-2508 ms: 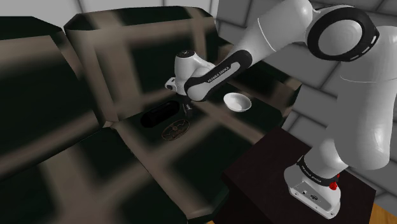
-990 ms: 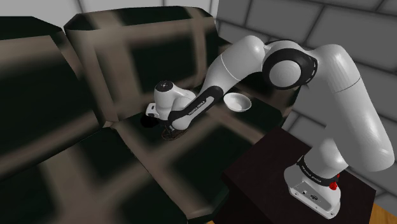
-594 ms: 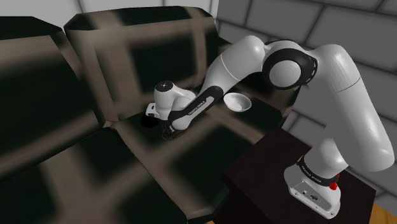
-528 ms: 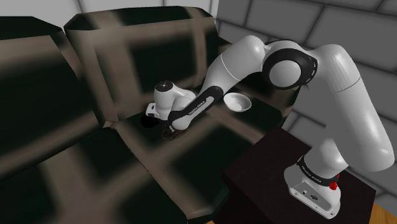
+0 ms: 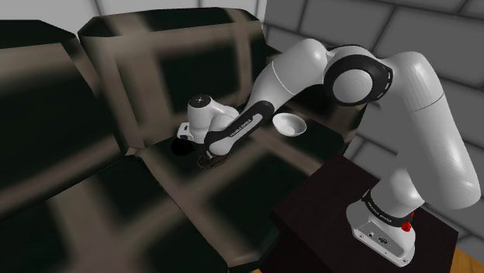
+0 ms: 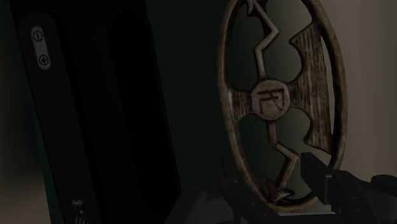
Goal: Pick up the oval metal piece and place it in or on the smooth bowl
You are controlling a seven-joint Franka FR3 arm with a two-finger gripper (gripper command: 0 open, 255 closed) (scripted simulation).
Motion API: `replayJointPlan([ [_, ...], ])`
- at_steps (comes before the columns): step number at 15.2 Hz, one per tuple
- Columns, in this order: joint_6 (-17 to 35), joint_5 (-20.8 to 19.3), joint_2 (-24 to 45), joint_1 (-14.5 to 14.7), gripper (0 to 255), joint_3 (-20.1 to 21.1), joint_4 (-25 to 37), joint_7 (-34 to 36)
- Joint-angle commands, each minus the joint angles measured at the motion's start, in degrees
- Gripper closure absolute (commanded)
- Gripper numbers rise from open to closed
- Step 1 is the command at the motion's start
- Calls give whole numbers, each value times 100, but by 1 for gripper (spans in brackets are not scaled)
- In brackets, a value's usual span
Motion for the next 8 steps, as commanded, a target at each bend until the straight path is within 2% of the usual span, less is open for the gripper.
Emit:
replayJointPlan([
  [1, -80, 23, -130, -20, 255, 25, -50, -29],
  [8, -381, 111, -545, -77, 255, 112, -163, -127],
])
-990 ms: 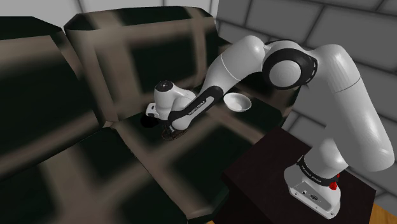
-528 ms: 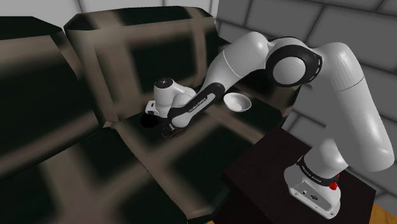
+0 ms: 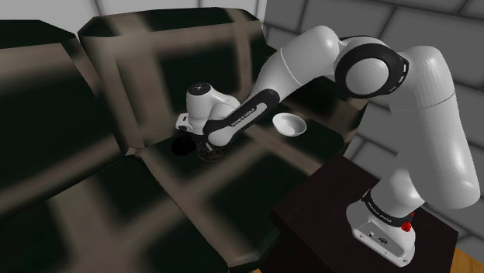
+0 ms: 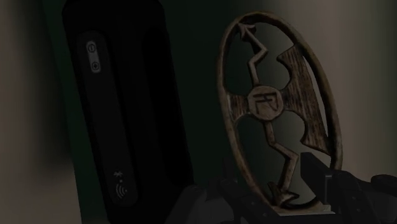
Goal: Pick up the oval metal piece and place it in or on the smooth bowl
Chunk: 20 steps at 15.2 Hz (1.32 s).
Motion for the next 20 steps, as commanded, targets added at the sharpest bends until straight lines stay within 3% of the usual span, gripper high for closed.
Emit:
replayJointPlan([
  [1, -78, 24, -130, -14, 255, 24, -53, -22],
  [15, -757, 224, -837, -105, 255, 173, -71, -231],
  [20, -300, 295, -1454, -588, 255, 119, -1067, -681],
])
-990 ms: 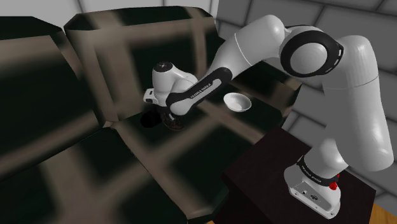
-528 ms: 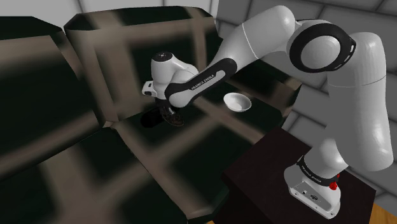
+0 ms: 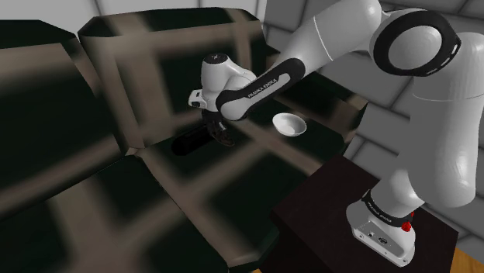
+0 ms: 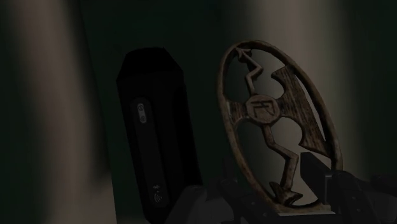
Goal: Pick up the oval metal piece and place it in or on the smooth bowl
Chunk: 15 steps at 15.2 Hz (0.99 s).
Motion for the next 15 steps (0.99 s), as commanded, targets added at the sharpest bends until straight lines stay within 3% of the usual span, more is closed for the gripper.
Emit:
replayJointPlan([
  [1, 173, 28, -202, -179, 255, -27, -344, -183],
  [15, 989, 441, -1336, -1574, 255, -340, -2051, -2037],
])
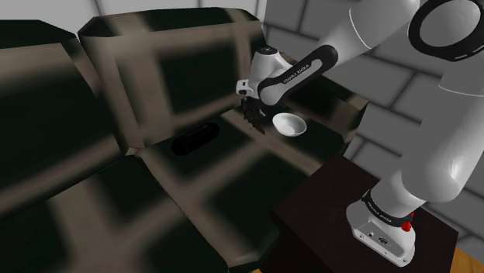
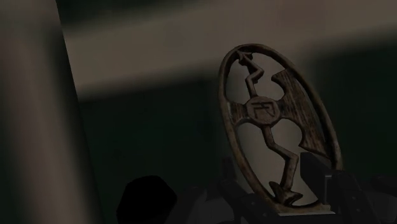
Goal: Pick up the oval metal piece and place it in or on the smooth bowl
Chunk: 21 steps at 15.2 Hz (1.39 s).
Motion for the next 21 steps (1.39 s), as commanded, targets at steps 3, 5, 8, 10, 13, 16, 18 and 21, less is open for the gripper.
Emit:
replayJointPlan([
  [3, 156, 176, -253, -436, 255, -127, -337, -690],
  [5, 210, 265, -325, -639, 255, -193, -435, -1025],
  [8, 270, 409, -402, -940, 255, -301, -532, -1544],
  [10, 295, 508, -431, -1143, 255, -371, -564, -1896],
  [13, 311, 666, -440, -1442, 255, -481, -560, -2432],
  [16, 302, 821, -412, -1726, 255, -582, -500, -2943],
  [18, 351, 784, -373, -1671, 255, -566, -514, -2828],
  [21, 170, -185, -298, -1240, 0, -654, -519, -2395],
])
